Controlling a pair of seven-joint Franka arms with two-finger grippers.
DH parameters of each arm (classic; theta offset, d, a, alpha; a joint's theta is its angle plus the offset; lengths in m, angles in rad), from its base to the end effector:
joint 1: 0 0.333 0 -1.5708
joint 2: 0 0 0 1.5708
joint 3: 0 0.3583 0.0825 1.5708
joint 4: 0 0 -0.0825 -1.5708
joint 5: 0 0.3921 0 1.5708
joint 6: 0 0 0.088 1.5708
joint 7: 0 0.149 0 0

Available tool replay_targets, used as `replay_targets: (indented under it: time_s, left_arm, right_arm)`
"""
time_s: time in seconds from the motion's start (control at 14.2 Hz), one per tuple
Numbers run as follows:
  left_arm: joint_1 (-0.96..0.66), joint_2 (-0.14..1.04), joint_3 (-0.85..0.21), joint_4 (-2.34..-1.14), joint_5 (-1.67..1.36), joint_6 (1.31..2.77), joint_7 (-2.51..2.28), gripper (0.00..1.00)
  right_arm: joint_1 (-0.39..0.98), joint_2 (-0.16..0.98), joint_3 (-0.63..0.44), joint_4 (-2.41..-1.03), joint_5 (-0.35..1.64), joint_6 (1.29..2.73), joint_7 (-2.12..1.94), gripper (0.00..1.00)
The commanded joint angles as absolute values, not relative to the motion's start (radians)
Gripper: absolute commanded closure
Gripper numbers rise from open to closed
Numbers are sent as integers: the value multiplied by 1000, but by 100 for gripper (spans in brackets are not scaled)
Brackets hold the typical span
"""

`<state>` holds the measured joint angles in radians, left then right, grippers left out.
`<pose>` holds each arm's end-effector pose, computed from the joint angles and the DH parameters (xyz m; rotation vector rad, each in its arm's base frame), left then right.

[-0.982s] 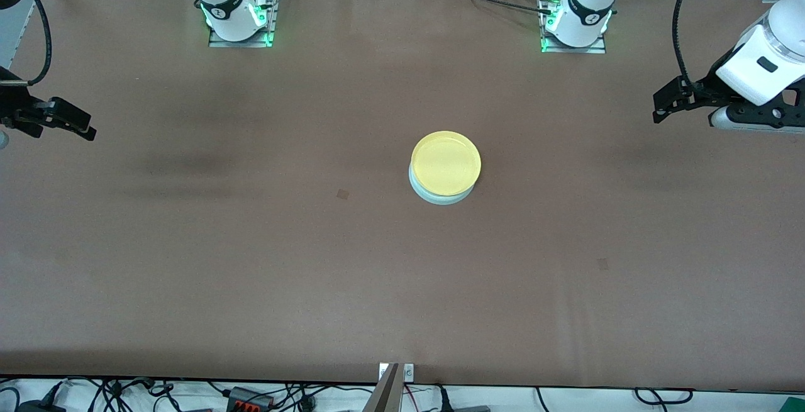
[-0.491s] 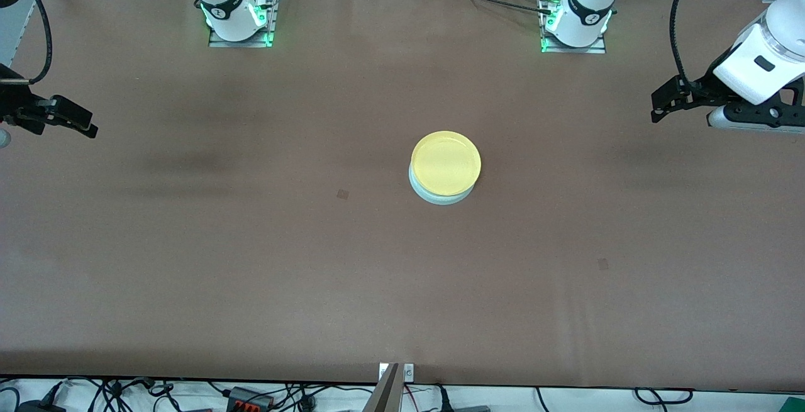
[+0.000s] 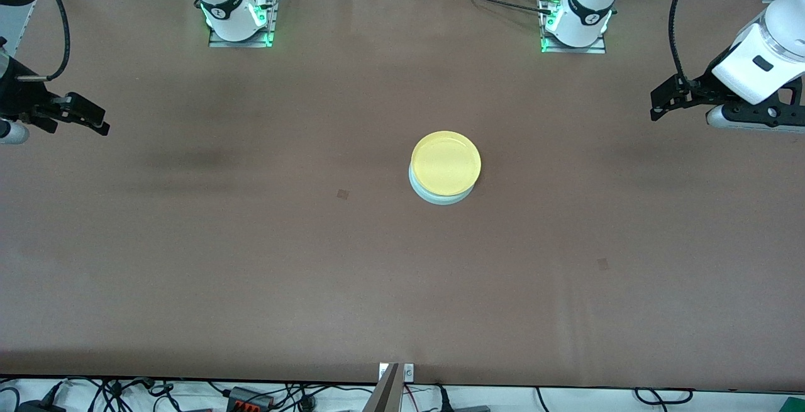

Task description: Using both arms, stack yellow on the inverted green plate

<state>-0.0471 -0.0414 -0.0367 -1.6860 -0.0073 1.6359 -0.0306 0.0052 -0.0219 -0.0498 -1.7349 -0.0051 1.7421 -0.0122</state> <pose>0.5494 -0.0476 0.5980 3.1352 -0.0826 -0.0142 0.5662 -0.0262 0.5727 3.1361 -0.0496 0.0454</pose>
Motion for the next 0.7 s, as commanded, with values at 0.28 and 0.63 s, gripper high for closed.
replay_targets:
  time_s: [0.28,0.63]
  left_arm:
    - [-54,-28,-34,-1649,-5,1597,-20,0]
    - [-52,-28,-34,-1649,-6,1589,-20,0]
  right_arm:
    - [5,-58,-49,-1770,-12,1750,2,0]
    - [2,-54,-52,-1769,-14,1750,-2,0]
